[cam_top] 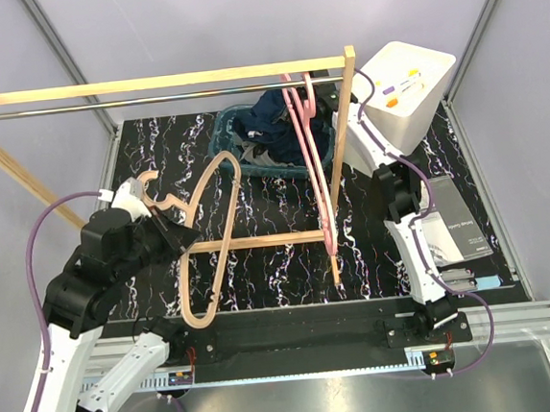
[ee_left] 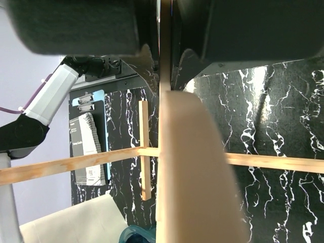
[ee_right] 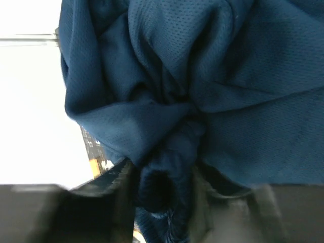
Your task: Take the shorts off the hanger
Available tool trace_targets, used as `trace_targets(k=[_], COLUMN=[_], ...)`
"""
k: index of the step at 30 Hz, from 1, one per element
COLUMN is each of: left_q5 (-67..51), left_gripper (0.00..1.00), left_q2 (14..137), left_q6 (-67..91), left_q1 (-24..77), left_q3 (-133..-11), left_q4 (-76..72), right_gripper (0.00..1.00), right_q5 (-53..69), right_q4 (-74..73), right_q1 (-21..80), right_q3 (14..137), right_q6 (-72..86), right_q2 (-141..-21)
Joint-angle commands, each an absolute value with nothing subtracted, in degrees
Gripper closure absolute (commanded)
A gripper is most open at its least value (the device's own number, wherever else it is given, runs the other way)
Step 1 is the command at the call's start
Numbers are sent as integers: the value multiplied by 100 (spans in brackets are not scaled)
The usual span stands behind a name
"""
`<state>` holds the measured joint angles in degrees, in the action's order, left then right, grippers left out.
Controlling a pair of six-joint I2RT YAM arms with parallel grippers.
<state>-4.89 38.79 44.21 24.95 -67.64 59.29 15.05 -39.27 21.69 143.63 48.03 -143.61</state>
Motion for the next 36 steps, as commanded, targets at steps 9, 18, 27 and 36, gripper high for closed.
trace_targets(k=[9, 18, 27, 36], left_q5=[-378, -536, -940, -1301], left_gripper=[100, 100, 100, 100], left_q2=[4052, 4096, 4297, 4667], left_q6=[3762, 3735, 4156, 4973], left_q1=[2496, 2487, 2496, 2496], left_q3=[-7795, -8481, -9420, -9879], left_q4=[6012, 6179, 6100, 5582], right_gripper=[0, 0, 0, 0], right_q5=[1292, 1038, 818, 1168], right_q4=[-5308, -6187, -6855, -5576], right_q1=[2153, 2074, 1767, 1732], right_q3=[14686, 14529, 13756, 10664], right_q6=[4114, 4043, 3841, 4288], right_q2=[-13483, -12525, -11462, -9134])
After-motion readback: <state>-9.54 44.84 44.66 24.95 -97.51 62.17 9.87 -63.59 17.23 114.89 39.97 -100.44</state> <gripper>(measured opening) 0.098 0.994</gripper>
